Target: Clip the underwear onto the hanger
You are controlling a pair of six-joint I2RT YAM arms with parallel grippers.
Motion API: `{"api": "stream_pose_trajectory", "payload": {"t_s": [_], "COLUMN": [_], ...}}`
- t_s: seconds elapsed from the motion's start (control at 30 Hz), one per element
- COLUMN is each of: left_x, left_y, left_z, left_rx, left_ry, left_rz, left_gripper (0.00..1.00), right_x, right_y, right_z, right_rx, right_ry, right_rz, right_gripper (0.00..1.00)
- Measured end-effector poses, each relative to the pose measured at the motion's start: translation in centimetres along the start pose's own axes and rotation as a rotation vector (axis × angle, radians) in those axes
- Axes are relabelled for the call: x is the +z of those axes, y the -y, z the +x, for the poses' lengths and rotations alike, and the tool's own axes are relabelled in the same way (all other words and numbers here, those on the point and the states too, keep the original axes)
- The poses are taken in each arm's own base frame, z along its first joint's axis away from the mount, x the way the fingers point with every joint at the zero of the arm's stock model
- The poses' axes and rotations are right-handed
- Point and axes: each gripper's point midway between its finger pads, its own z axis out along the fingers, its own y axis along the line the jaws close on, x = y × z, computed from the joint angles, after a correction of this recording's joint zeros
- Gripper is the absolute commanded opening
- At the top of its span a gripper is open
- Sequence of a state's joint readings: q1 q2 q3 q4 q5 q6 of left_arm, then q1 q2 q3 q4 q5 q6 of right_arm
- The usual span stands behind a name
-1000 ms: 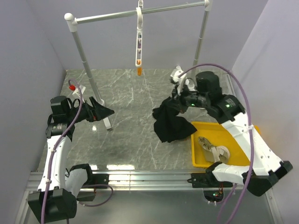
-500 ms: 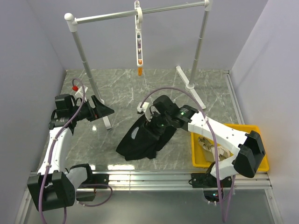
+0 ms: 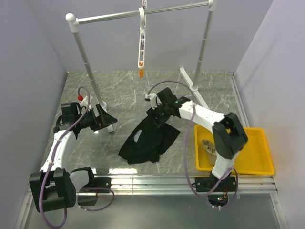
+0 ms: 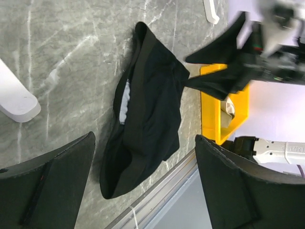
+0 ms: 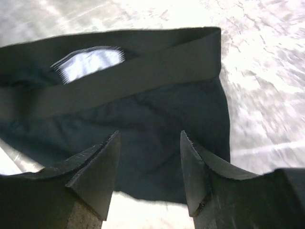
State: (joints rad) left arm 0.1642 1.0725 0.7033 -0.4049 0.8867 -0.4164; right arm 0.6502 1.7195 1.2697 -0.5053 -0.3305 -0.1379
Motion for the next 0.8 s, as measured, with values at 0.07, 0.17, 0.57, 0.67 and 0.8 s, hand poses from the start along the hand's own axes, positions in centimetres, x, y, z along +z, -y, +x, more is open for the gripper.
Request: {"api": "stream_pose_trajectory", "payload": {"t_s": [0.07, 0.17, 0.57, 0.67, 0.8], "left_x": [0.0, 0.0, 0.1, 0.1, 0.1], "left_y": [-0.2, -0.4, -1.1, -1.2, -1.2], "left_z": [-0.1, -0.1, 0.2, 0.2, 0.1], "left_rx": [-0.002, -0.017, -0.040, -0.040, -0.041], "left_ry": [0.006, 0.008, 0.013, 0.014, 0.014], "left_rz": [-0.011, -0.029, -0.060, -0.064, -0.065], "left_gripper": [0.91, 0.91, 0.92, 0.92, 0.92], "right_x": [1.9, 3.9, 7.9, 8.7, 9.1], "right_y": [0.6, 1.4, 4.2, 4.7, 4.9], "right_z": [0.2, 0.1, -2.7, -2.6, -2.3], "right_rx": [0.021, 0.033, 0.039, 0.047, 0.075], "right_ry": [-0.028, -0.048, -0.027, -0.036, -0.049], "right_rz": [-0.002, 0.009, 0.068, 0.059, 0.003], "right_gripper": [0.64, 0.65, 0.65, 0.54, 0.39]}}
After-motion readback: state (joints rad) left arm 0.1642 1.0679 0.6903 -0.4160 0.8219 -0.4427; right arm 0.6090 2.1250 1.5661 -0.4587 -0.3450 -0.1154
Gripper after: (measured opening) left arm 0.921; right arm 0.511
